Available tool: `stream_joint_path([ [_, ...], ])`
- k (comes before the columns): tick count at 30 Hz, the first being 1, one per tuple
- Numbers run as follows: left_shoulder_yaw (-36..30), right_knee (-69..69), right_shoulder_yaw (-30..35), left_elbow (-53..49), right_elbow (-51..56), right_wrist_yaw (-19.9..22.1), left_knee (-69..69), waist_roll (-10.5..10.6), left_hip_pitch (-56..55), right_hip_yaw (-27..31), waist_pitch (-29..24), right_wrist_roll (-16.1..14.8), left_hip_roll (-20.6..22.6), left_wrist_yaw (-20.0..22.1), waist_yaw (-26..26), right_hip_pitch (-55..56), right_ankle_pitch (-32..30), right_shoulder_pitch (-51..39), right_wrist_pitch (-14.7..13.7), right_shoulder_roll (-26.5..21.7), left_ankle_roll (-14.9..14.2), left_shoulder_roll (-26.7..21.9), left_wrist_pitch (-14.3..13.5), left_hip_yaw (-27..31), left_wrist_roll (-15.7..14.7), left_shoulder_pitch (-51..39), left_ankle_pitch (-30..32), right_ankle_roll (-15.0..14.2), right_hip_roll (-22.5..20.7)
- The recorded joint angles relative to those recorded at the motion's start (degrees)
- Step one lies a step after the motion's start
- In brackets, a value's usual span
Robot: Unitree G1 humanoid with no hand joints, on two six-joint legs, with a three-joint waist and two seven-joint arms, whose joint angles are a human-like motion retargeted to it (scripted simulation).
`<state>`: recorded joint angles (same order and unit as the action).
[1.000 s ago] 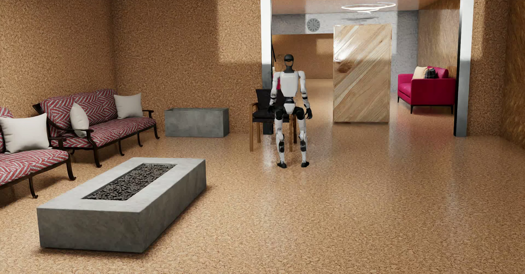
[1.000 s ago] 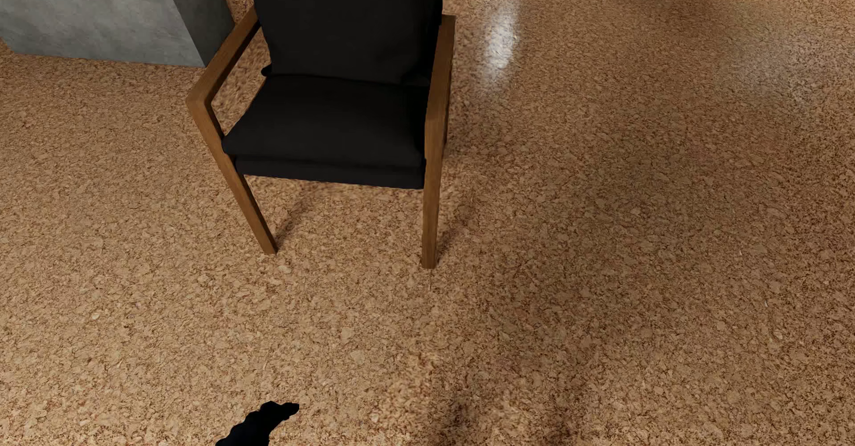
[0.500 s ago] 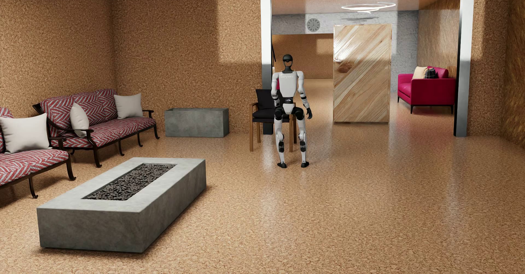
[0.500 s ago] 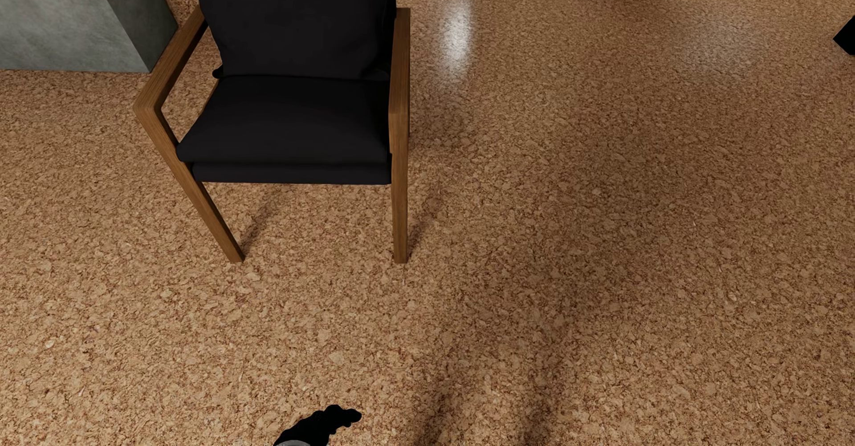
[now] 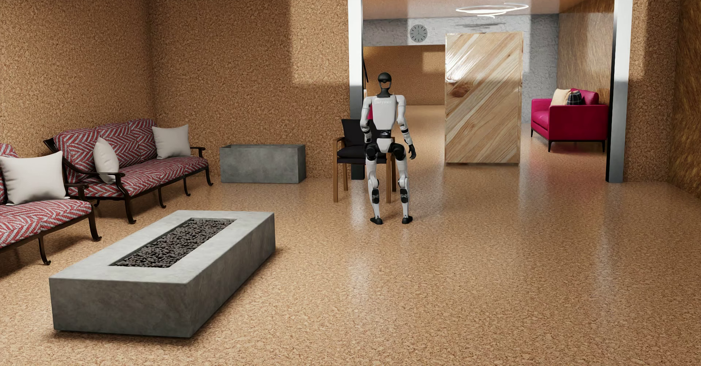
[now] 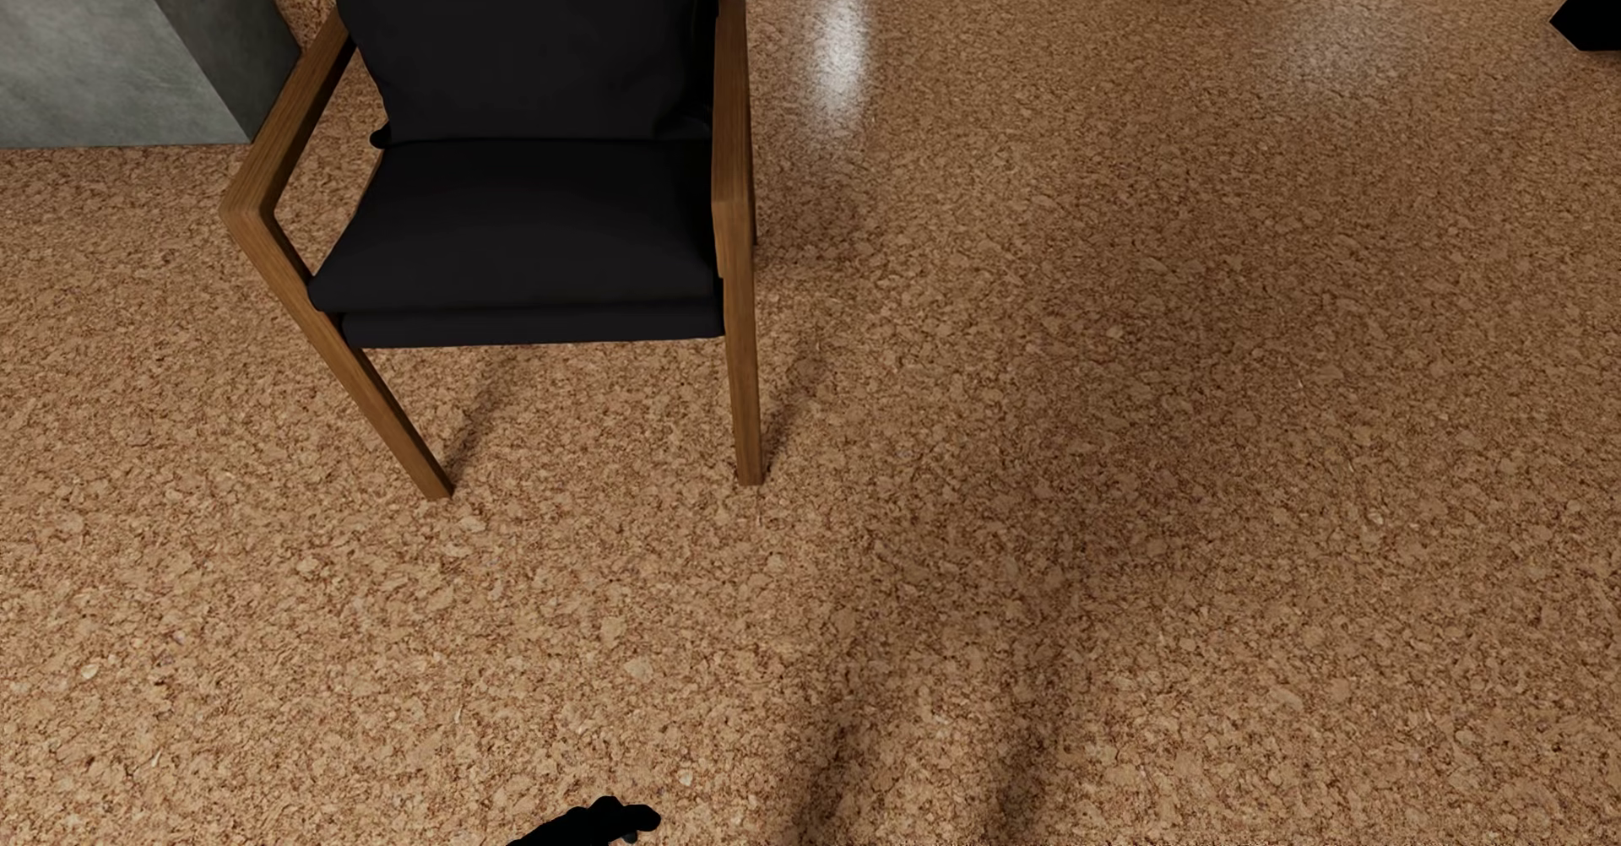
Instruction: Head to chair
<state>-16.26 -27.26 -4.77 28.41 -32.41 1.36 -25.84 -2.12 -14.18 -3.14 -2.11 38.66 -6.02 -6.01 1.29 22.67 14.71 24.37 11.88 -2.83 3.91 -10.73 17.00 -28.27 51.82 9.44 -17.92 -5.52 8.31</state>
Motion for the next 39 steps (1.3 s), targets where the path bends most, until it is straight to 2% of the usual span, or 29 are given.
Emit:
stream_joint_path([
  [10,-2.16,-0.16,-1.10,2.20,-0.16,0.32,0.13,0.28,0.83,0.75,0.22,-1.19,-0.09,0.96,-0.09,-0.28,0.21,0.15,0.39,0.41,0.10,0.32,0.21,-0.85,-3.13,-1.35,-0.38,-0.29,-0.24],
  [12,-1.78,-0.11,-2.00,3.91,-0.07,0.37,0.38,0.28,1.10,0.74,0.21,-1.48,-0.04,1.77,-0.11,-0.47,0.19,0.25,0.51,1.04,0.06,0.95,0.61,-0.86,-5.18,-2.03,-0.33,-0.33,-0.25],
  [15,-1.03,0.59,-2.89,11.02,-0.67,0.25,0.92,0.30,1.42,0.45,0.27,-1.53,0.04,3.58,-0.15,-1.02,-0.01,0.03,0.80,1.68,0.05,2.40,2.60,-0.68,-10.71,-4.92,-0.17,-0.49,-0.26],
  [18,-3.77,1.19,-3.31,18.17,-1.25,0.11,0.95,0.32,1.37,0.12,0.23,-1.45,-0.01,3.90,-0.05,-1.36,0.21,-0.74,0.71,1.84,0.03,2.53,4.50,-0.55,-12.15,-7.51,-0.35,-1.03,-0.23],
  [23,-5.81,4.47,-3.50,17.33,-1.53,0.41,-0.24,0.74,0.64,-2.39,0.09,-1.22,0.18,5.05,-0.47,-3.75,-0.14,-0.80,-0.05,1.87,0.66,1.00,2.01,1.35,-14.51,-6.04,-1.85,-3.26,0.66],
  [25,-5.79,5.54,-3.36,15.97,-2.82,0.58,-0.04,1.13,0.61,-4.42,0.18,-1.11,1.44,5.71,-0.82,-5.23,-0.53,-0.43,0.47,1.54,1.14,0.80,1.75,3.31,-14.98,-5.33,-2.06,-3.12,1.94],
  [28,-6.72,-4.55,-3.00,14.61,-4.26,0.12,-1.50,1.09,-0.19,-7.36,0.07,-0.48,4.97,5.82,-0.71,-2.01,1.38,-0.30,1.39,-0.11,2.15,1.03,1.67,6.90,-14.26,-5.06,-3.13,-0.74,6.80],
  [29,-6.91,-10.52,-3.40,14.07,-4.11,0.20,-2.30,0.77,-0.47,-8.47,-0.04,-0.79,6.31,5.73,-0.31,0.50,-0.04,-0.29,1.48,-0.25,2.48,0.97,1.66,8.17,-13.91,-4.92,-3.61,1.64,9.14],
  [31,-6.49,-20.27,-3.94,12.67,-3.41,0.88,-3.35,-0.09,-0.51,-11.12,-0.24,-1.54,8.91,5.29,1.02,4.90,-0.73,-0.27,1.29,0.12,2.90,0.64,1.88,10.75,-13.73,-4.34,-4.42,12.30,12.70],
  [32,-6.35,-24.37,-3.59,11.76,-3.02,1.11,-3.32,-0.34,-0.09,-8.36,-0.36,-1.55,9.92,4.90,1.94,7.69,-0.30,-0.20,0.94,0.39,2.98,0.26,2.01,12.35,-13.49,-4.06,-4.61,12.16,10.59],
  [35,-7.07,-26.22,-1.73,8.64,-1.16,0.75,-2.50,-0.33,1.57,2.22,-0.42,-1.30,11.56,3.77,3.39,13.54,-1.16,0.84,-0.62,1.02,2.93,-1.22,1.42,16.69,-12.43,-4.08,-5.07,-0.84,-2.73],
  [36,-7.40,-23.05,-1.30,7.63,-0.54,0.76,-2.16,-0.23,2.05,3.34,-0.36,-1.34,11.86,3.40,3.42,14.17,-1.35,1.26,-1.00,1.20,2.94,-1.59,1.18,17.90,-12.30,-4.49,-5.25,-3.25,-5.92],
  [37,-7.69,-18.80,-0.97,6.76,-0.17,0.86,-1.86,-0.17,2.46,2.43,-0.29,-1.39,12.27,3.16,3.32,14.39,-1.32,1.60,-1.18,1.27,3.01,-1.75,1.03,19.03,-12.28,-5.08,-5.46,-3.77,-7.44],
  [38,-7.92,-13.83,-0.67,6.10,-0.16,0.83,-1.39,-0.14,2.91,0.02,-0.18,-1.45,12.74,3.16,3.17,14.21,-1.83,1.75,-1.13,1.26,3.11,-1.74,0.97,20.12,-12.31,-5.81,-5.67,-3.30,-7.92],
  [39,-8.15,-8.93,-0.40,5.80,-0.43,0.64,-0.96,-0.14,3.41,-2.77,-0.04,-1.43,13.44,3.41,3.01,13.64,-2.55,1.79,-0.81,1.06,3.20,-1.48,0.93,21.20,-12.43,-6.63,-5.99,-4.21,-7.87],
])
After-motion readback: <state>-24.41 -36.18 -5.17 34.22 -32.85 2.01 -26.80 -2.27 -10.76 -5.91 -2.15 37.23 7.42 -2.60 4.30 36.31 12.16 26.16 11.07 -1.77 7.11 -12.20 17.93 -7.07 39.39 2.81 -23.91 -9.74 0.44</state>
